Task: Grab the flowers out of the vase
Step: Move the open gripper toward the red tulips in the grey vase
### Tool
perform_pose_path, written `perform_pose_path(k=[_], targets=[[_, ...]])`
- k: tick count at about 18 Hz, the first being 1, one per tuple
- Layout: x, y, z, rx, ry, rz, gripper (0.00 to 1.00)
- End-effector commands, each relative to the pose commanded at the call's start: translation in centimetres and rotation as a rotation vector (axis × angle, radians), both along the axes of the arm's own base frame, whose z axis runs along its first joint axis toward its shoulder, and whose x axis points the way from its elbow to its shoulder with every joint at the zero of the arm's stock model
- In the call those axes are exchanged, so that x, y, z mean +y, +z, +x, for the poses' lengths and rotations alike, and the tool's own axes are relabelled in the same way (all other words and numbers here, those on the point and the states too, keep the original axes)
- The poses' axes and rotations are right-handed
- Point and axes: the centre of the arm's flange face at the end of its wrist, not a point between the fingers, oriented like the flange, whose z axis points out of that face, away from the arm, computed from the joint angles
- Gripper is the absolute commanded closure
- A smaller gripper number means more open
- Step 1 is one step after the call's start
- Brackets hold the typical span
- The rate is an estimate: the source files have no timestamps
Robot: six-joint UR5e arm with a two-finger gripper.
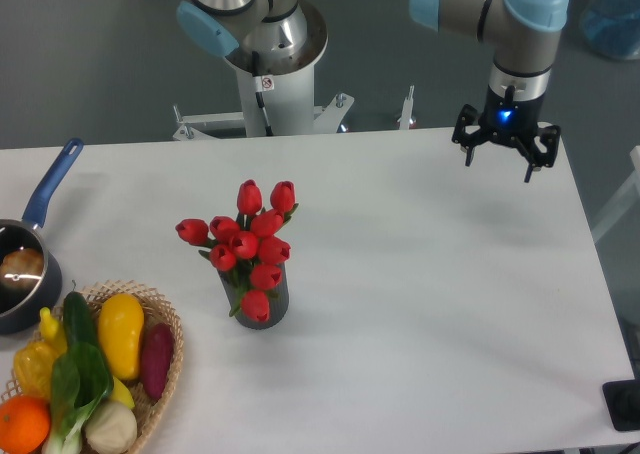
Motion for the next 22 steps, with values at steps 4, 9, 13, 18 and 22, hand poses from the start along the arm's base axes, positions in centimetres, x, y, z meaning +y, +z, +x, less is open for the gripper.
perform_pose_path(k=[4,9,13,18,22], targets=[[0.3,-0.1,0.1,-0.002,-0.006,0.0,0.0],[0.6,-1.1,0.7,-0.025,-0.002,0.001,0.0],[-0.7,-2.9,2.0,-0.066,0.01,-0.006,0.0],[0.8,-2.5,4.4,-0.076,-0.016,0.035,0.0],[3.0,-2.1,5.6,-0.102,-0.057,0.182,0.0]])
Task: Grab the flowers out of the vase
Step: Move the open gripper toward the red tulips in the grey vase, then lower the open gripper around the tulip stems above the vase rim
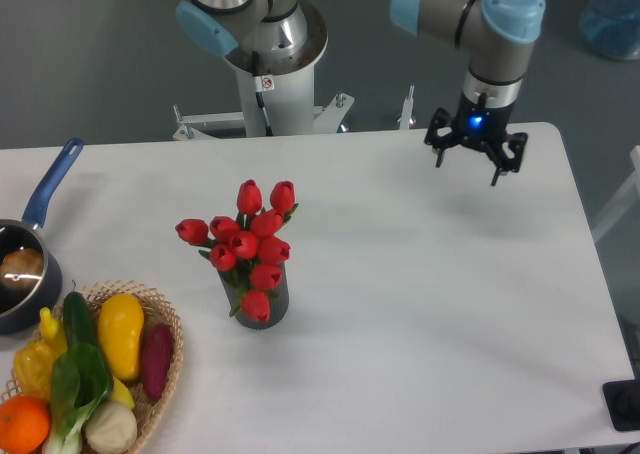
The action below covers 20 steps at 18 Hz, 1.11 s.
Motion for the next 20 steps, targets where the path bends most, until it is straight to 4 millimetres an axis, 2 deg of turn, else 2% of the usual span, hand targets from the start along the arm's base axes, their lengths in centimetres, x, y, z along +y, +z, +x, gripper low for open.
perform_pose_path(k=[3,5,9,17,20], targets=[[1.8,0.8,0.9,-0.026,-0.027,0.14,0.0],[4.1,0.9,2.1,-0.051,-0.035,0.156,0.0],[7.0,1.5,3.7,-0.096,-0.003,0.184,0.0],[10.1,3.2,5.2,-0.265,-0.04,0.553,0.0],[11.8,1.9,6.2,-0.325,-0.068,0.589,0.0]])
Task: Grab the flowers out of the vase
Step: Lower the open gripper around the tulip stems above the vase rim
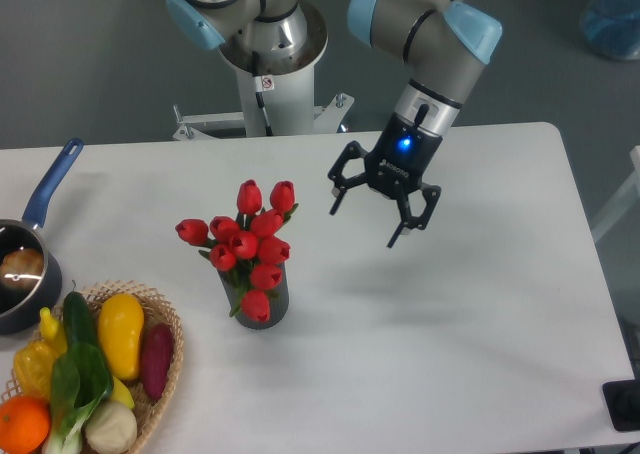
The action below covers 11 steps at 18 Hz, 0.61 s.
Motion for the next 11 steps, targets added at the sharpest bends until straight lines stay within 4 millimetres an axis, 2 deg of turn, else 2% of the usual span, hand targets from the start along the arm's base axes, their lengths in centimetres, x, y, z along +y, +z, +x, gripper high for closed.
perform_pose_path(k=[4,11], targets=[[0.6,0.0,0.4,-0.014,-0.021,0.048,0.0],[2.8,-0.2,2.4,-0.013,-0.08,0.051,0.0]])
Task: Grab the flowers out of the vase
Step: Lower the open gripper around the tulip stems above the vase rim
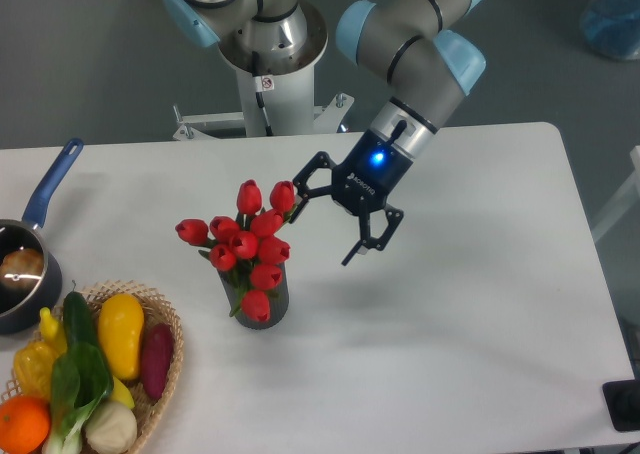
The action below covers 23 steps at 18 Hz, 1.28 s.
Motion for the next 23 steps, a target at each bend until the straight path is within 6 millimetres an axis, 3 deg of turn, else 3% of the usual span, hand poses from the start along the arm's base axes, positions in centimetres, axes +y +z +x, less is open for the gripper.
perform_pose_path(k=[11,17,23], targets=[[0.8,0.1,0.8,0.012,-0.024,-0.003,0.0],[-0.4,-0.6,0.7,0.105,-0.028,-0.137,0.0],[-1.1,-0.3,1.8,0.077,-0.042,-0.227,0.0]])
